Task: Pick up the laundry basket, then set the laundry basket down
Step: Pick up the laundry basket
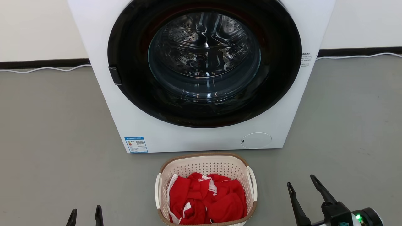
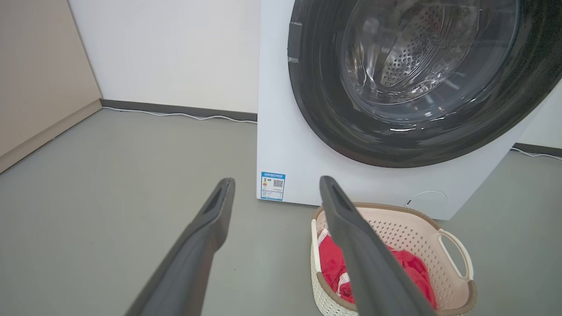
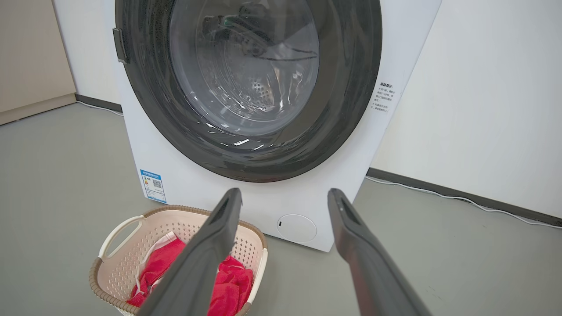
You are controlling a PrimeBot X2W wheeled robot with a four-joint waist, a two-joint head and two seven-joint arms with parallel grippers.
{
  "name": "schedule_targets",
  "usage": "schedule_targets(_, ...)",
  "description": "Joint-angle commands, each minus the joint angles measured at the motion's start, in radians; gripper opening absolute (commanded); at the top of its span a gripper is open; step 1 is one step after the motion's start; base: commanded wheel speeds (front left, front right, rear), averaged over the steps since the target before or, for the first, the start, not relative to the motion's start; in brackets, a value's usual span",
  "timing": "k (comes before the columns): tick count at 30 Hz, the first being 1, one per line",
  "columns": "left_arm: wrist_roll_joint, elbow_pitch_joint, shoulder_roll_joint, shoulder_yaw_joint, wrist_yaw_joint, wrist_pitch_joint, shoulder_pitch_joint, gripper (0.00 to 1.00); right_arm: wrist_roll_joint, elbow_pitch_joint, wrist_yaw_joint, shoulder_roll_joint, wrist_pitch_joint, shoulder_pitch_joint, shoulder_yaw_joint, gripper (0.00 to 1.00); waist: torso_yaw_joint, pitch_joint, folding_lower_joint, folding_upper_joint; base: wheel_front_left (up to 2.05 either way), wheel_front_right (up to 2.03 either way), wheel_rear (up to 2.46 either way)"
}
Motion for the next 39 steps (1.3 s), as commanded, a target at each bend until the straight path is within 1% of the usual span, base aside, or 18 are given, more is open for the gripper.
schedule_targets(1, -0.006, -0.021, 0.010, 0.027, -0.006, -0.009, -0.025, 1.00, 0.003, -0.019, 0.003, -0.010, -0.014, -0.040, 0.018, 1.00, 0.000, 0.001, 0.0000, -0.0001, 0.00, 0.00, 0.00)
schedule_targets(13, -0.012, -0.016, 0.009, 0.020, -0.006, -0.009, -0.029, 1.00, 0.012, -0.014, 0.003, -0.010, -0.014, -0.042, 0.010, 1.00, -0.001, 0.014, 0.0000, -0.0001, 0.00, 0.00, 0.00)
schedule_targets(22, -0.023, -0.003, 0.009, 0.018, -0.006, -0.009, -0.041, 1.00, 0.045, 0.010, 0.003, -0.010, -0.014, -0.053, 0.002, 1.00, -0.003, 0.037, 0.0000, -0.0001, 0.00, 0.00, 0.00)
schedule_targets(29, -0.034, 0.013, 0.009, -0.002, -0.006, -0.009, -0.089, 1.00, 0.070, 0.042, 0.003, -0.010, -0.014, -0.098, -0.014, 1.00, -0.003, 0.098, 0.0000, -0.0001, 0.00, 0.00, 0.00)
schedule_targets(39, -0.043, 0.075, 0.009, -0.046, -0.006, -0.009, -0.204, 1.00, 0.090, 0.081, 0.003, -0.010, -0.014, -0.181, -0.025, 1.00, 0.005, 0.224, 0.0000, -0.0001, 0.00, 0.00, 0.00)
